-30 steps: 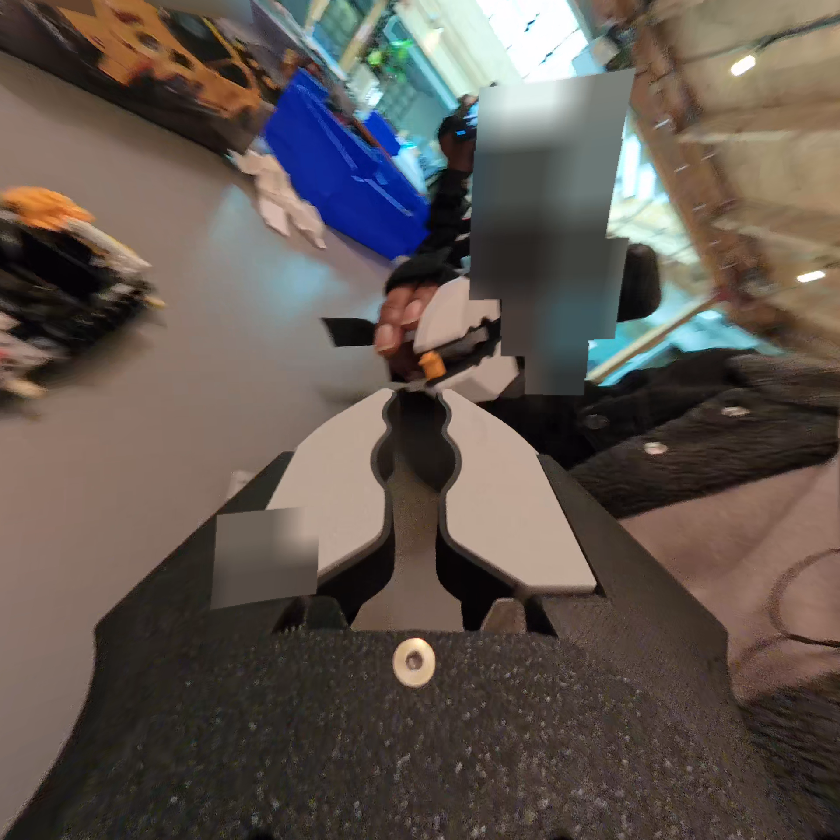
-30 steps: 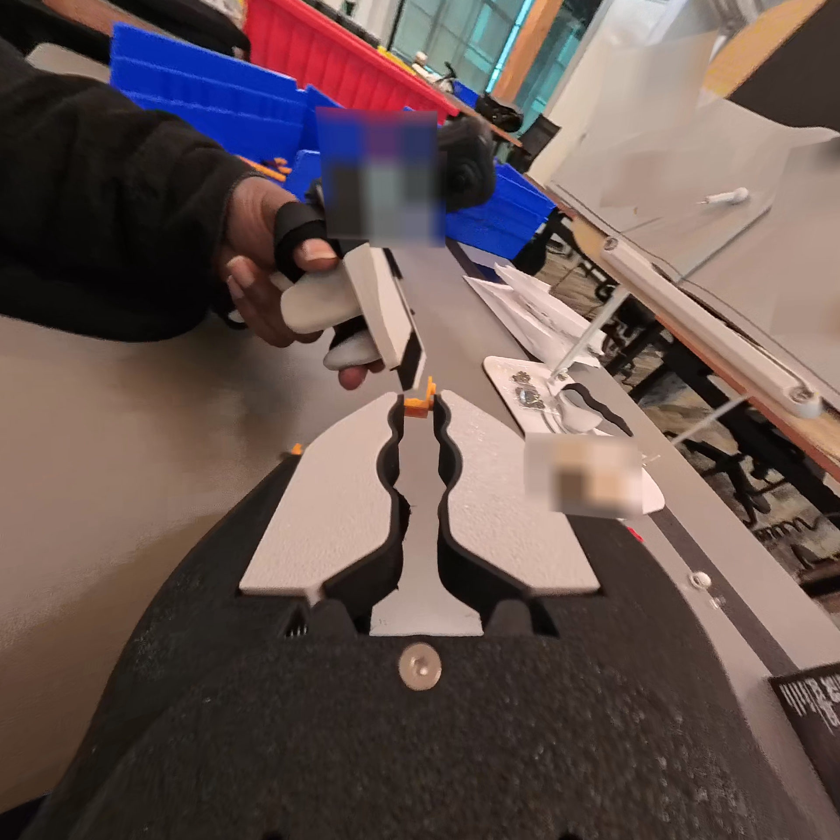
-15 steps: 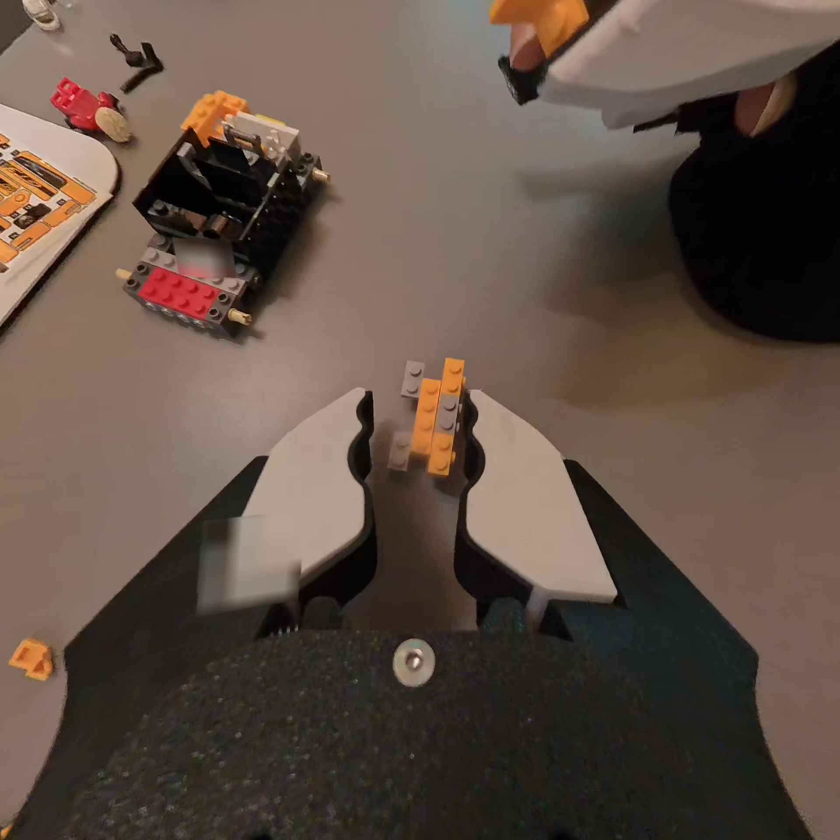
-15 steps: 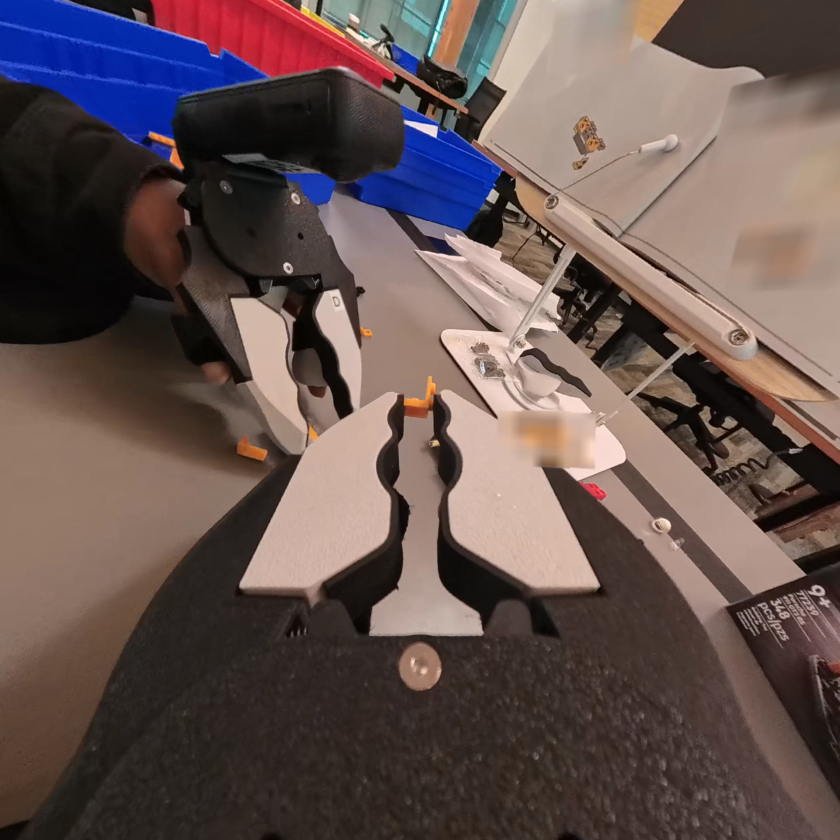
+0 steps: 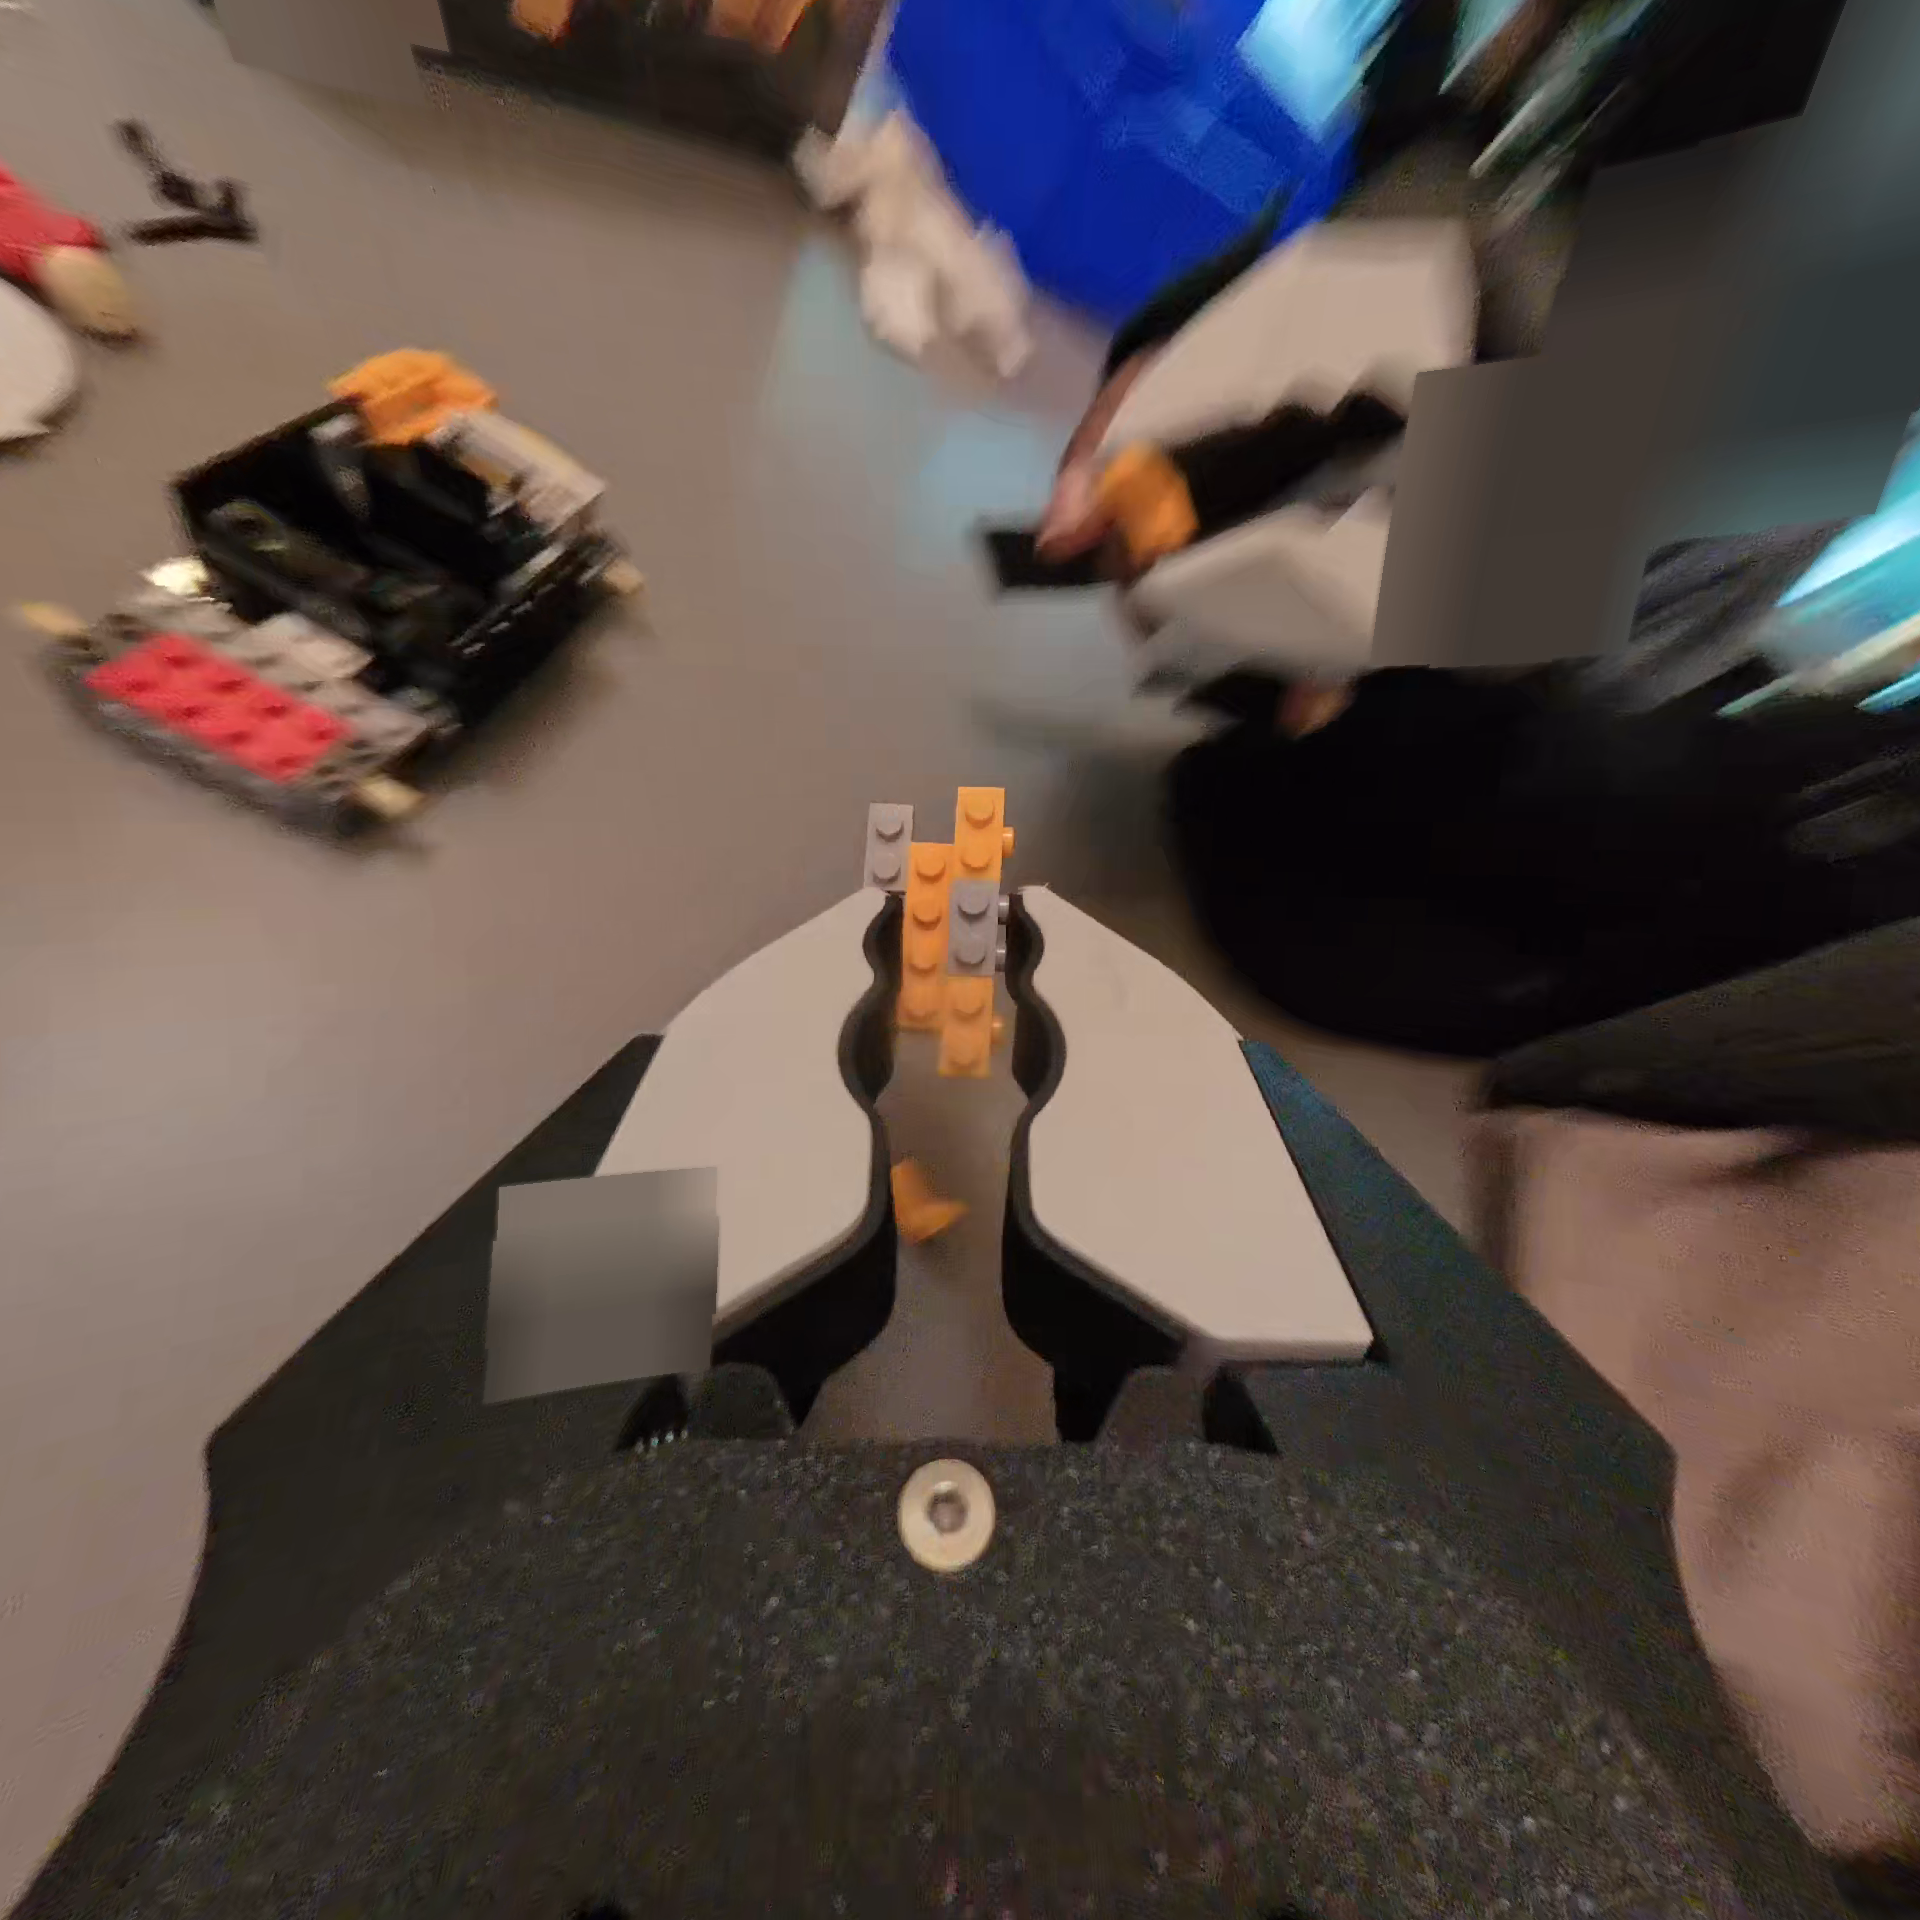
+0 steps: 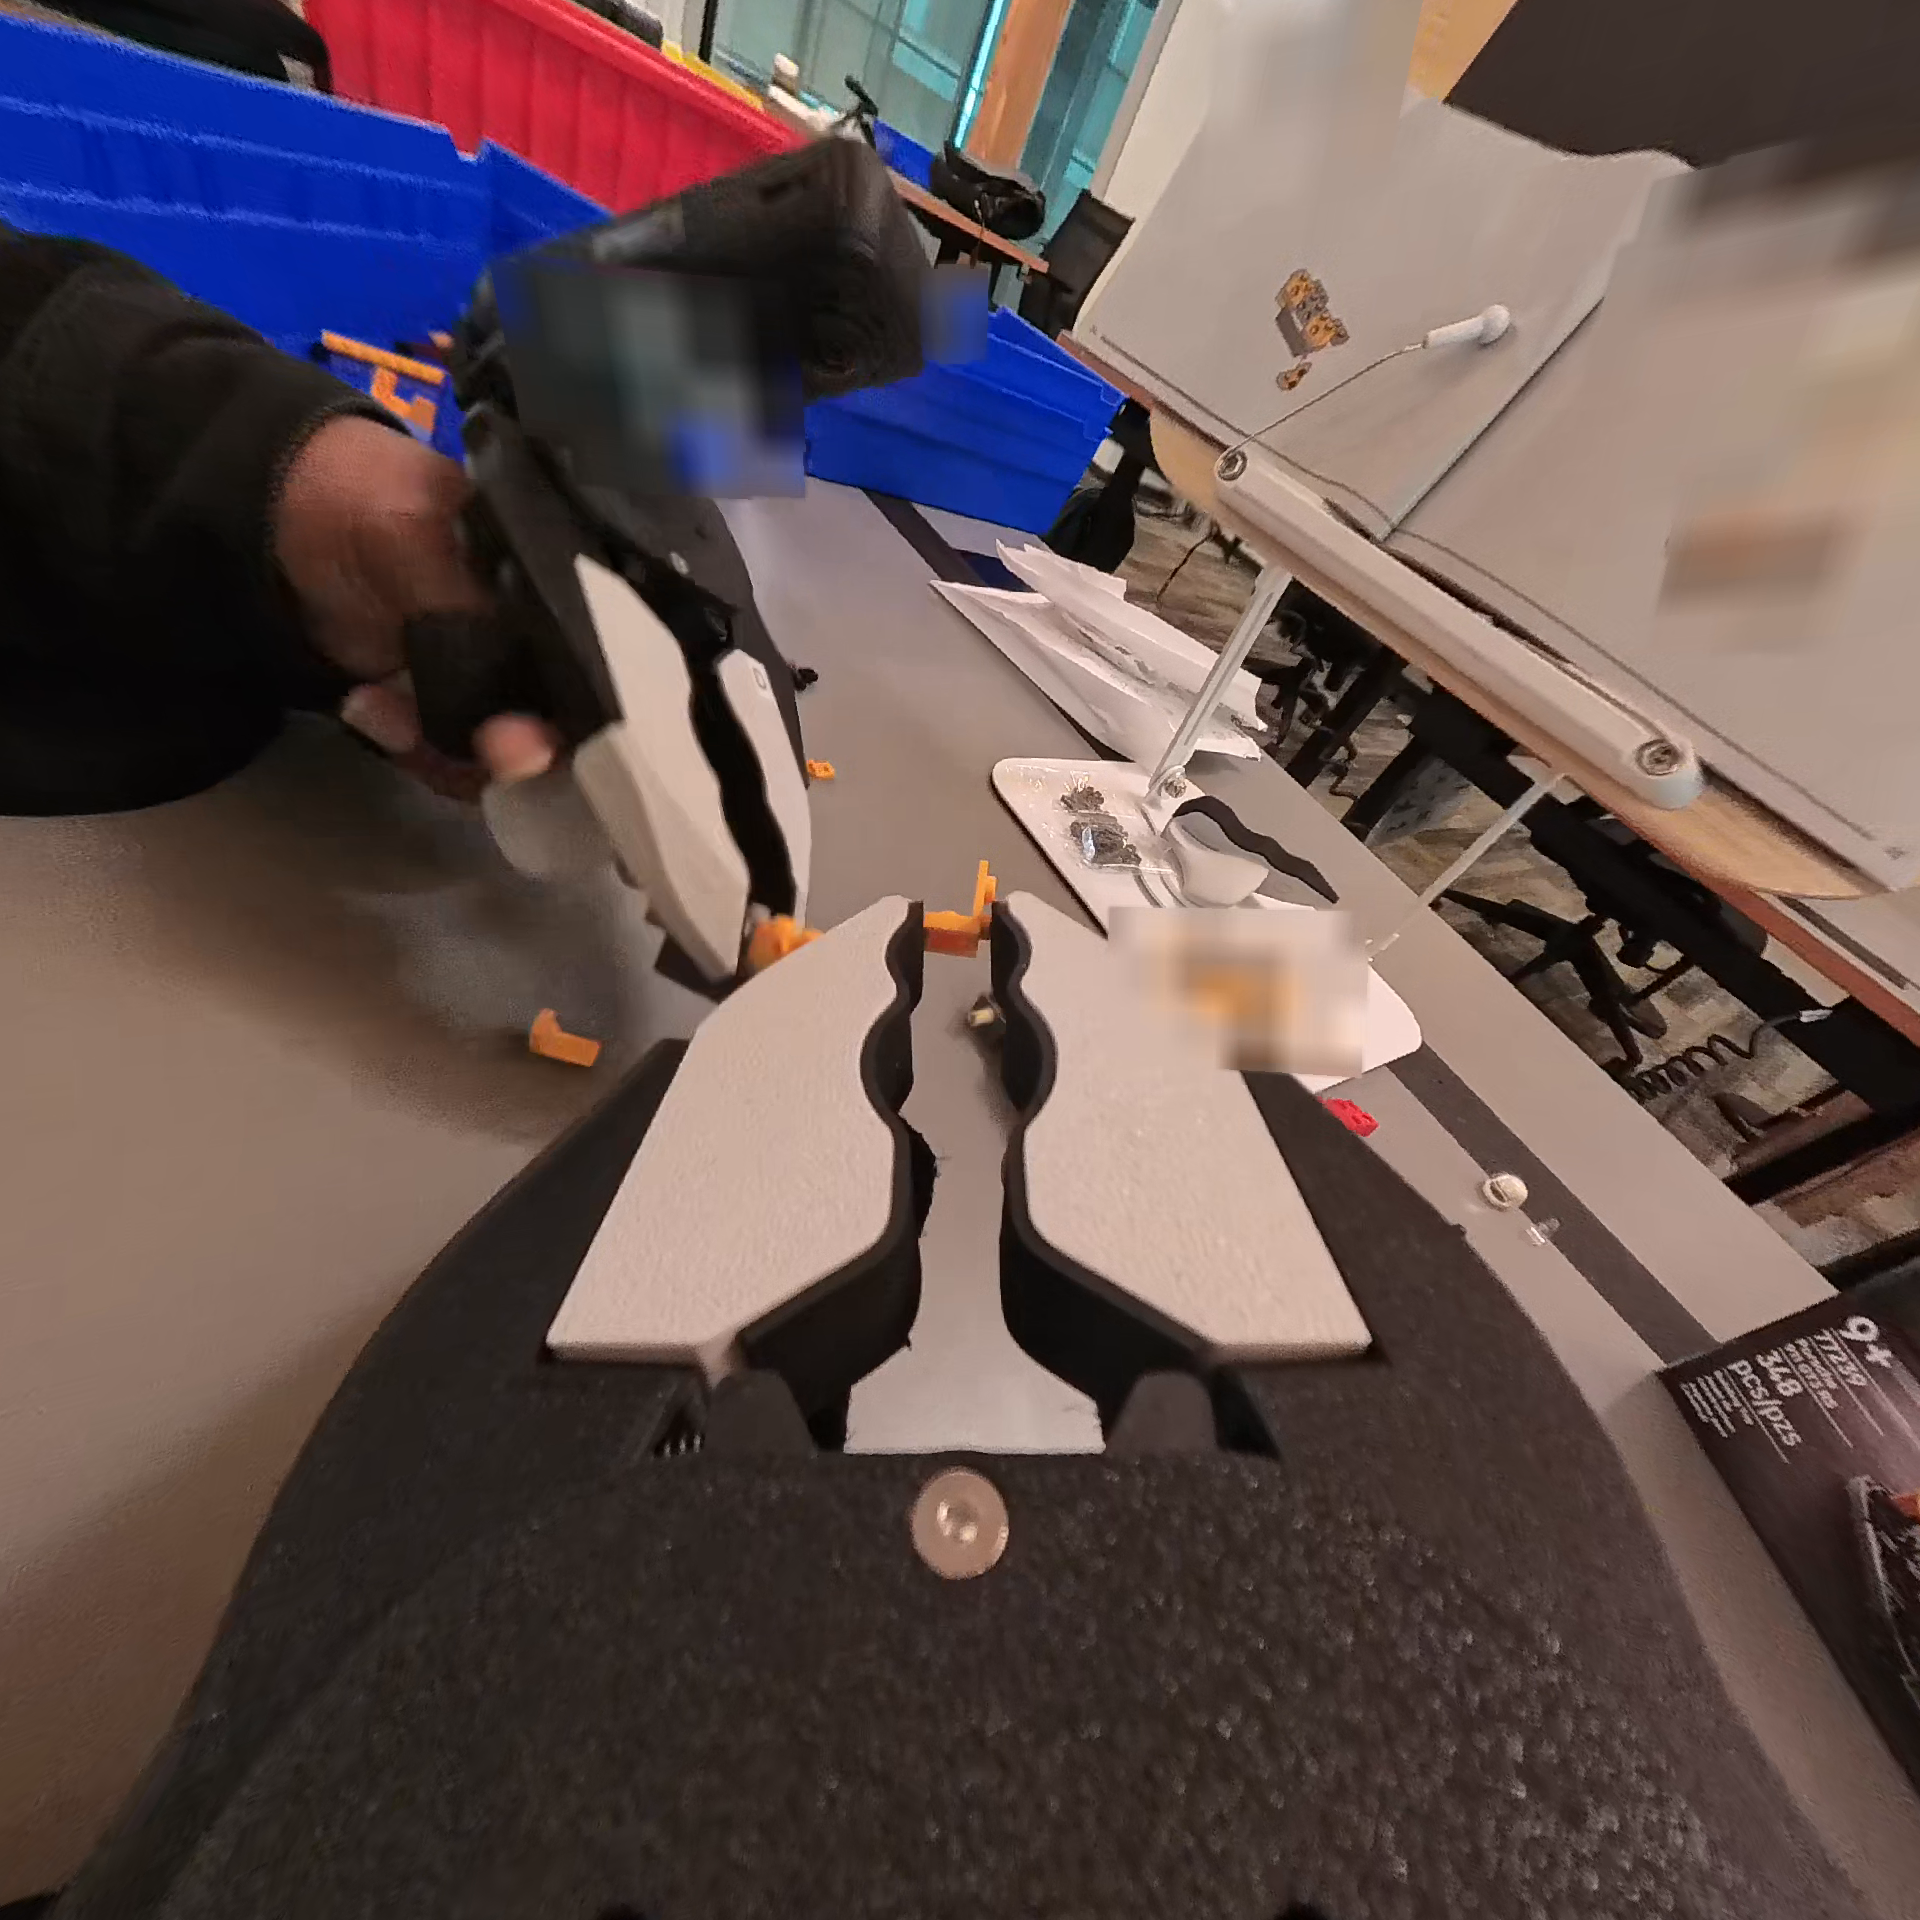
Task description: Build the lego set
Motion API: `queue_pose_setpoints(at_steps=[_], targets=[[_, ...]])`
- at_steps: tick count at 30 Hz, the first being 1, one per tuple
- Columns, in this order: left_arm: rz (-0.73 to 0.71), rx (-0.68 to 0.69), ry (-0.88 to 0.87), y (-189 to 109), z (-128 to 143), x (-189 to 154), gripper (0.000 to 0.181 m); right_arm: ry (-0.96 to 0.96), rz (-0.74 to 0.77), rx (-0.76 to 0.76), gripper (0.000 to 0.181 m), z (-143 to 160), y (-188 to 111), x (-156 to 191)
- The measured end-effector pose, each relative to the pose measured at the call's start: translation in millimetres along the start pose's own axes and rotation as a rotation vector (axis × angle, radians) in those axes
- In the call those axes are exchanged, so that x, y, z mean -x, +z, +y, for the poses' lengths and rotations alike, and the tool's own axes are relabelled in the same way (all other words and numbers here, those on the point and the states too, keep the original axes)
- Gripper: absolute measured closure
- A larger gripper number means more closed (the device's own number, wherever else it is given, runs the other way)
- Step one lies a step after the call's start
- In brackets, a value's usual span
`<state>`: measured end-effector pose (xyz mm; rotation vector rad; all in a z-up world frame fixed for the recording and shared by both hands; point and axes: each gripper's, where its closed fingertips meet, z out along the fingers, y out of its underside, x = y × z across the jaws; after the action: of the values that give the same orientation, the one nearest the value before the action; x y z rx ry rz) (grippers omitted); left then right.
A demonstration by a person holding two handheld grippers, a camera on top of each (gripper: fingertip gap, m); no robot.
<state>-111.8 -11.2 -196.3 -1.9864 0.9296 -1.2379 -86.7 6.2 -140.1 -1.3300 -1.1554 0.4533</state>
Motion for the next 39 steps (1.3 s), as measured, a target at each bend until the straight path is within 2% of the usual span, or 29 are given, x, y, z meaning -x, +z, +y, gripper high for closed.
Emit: queue_pose_setpoints(at_steps=[3,5,7,11,24,34,37,39], targets=[[0.311,-0.211,-0.248,-16.6,-33.2,-29.3,0.163,0.01,-0.004,-0.05,0.169,-11.8,-3.3,1.4],[0.435,-0.292,-0.35,-23.9,-45.2,-38.1,0.163,0.015,-0.01,-0.082,0.169,-21.0,-5.7,3.4],[0.514,-0.326,-0.411,-26.0,-50.5,-44.8,0.163,0.027,-0.019,-0.105,0.169,-30.0,-8.1,4.9],[0.585,-0.361,-0.456,-25.3,-56.2,-53.3,0.162,0.07,-0.073,-0.124,0.169,-44.7,-12.7,7.5],[0.66,-0.395,-0.528,-24.1,-58.5,-60.7,0.162,0.032,-0.195,-0.044,0.169,-48.0,-12.4,14.4],[0.673,-0.387,-0.53,-23.9,-56.9,-61.5,0.162,0.089,-0.207,-0.069,0.169,-43.6,-17.5,8.0],[0.623,-0.319,-0.499,-17.8,-47.9,-58.9,0.163,0.104,-0.212,-0.039,0.169,-30.4,-22.4,3.4],[0.535,-0.182,-0.453,-6.2,-29.1,-55.2,0.163,0.112,-0.223,0.0,0.169,-16.3,-25.0,4.3]])
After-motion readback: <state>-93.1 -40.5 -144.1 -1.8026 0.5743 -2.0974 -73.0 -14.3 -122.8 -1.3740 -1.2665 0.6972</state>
